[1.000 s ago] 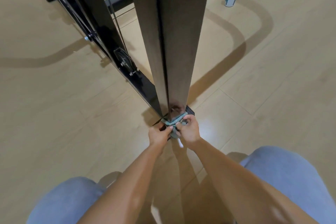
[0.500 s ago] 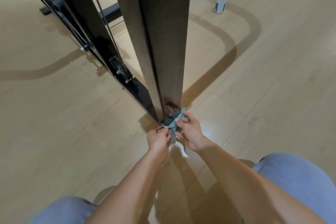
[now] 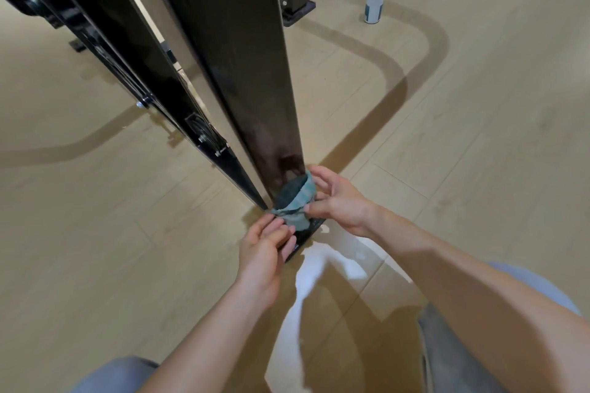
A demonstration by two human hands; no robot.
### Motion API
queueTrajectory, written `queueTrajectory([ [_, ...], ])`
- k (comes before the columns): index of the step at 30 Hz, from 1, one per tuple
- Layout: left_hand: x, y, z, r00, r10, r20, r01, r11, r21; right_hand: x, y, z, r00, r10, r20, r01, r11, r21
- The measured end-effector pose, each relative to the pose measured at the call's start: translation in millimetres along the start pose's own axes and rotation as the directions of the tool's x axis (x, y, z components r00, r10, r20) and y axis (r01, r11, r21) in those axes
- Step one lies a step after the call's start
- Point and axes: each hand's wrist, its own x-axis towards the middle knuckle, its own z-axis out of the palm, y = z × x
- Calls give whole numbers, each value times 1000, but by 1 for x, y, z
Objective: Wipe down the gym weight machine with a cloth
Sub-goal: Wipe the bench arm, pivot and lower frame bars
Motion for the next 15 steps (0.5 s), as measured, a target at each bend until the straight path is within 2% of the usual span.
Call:
queueTrajectory([
  [2, 2, -3, 7, 1000, -21, -1, 21, 998, -59, -4, 4, 4, 999, -16, 49, 18, 998, -53],
  [4, 3, -5, 13, 1000, -13, -18, 12, 999, -40, -3, 12, 8, 999, -43, 26, 45, 996, -73],
  [9, 4, -3, 14, 995, 8, -103, 1, 997, 79, 3, 21, 16, 965, -146, -217, 84, 958, -274],
  [12, 1, 0, 10, 988, 68, -137, -49, 989, 136, 3, 3, 8, 960, -88, -265, 31, 977, -213],
  [15, -2, 5, 5, 969, 200, -145, -170, 965, 199, 2, -21, -13, 944, 42, -328, -94, 985, -145],
])
